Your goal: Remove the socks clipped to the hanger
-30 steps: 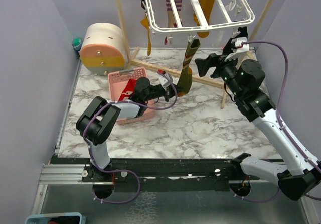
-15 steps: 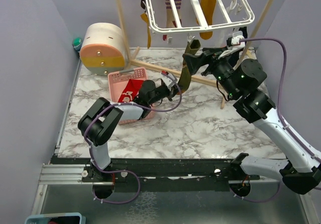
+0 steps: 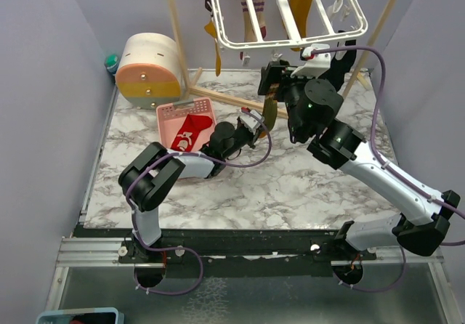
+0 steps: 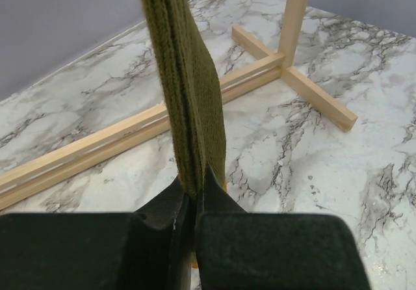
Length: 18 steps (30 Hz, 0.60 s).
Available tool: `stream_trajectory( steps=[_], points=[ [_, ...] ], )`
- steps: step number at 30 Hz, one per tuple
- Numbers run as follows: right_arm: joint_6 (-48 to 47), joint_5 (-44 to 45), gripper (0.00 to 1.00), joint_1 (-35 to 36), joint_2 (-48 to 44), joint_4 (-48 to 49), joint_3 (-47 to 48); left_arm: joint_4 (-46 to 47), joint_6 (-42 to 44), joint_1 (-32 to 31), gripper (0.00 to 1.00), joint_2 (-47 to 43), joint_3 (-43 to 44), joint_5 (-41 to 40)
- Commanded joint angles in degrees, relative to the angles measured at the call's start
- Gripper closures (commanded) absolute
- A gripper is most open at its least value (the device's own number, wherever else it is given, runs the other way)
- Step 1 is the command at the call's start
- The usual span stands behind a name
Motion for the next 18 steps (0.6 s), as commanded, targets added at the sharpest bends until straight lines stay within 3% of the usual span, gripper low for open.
stream_trajectory(
  steps=[1, 8, 18],
  points=[
    [-2.7, 8.8, 0.07, 1.2, 0.8, 2.2, 2.6, 0.0, 0.5, -0.5, 1.00, 1.6, 0.4, -2.2],
    [-3.9, 9.4, 0.07, 1.3, 4.3, 4.3, 5.3, -0.1, 0.3, -0.6, 1.00, 1.8, 0.5, -1.4],
    [-2.1, 14.1, 0.07, 1.6, 11.7, -3.7, 14.1, -0.4, 0.8, -0.6, 1.00, 1.5, 0.5, 0.0]
  ],
)
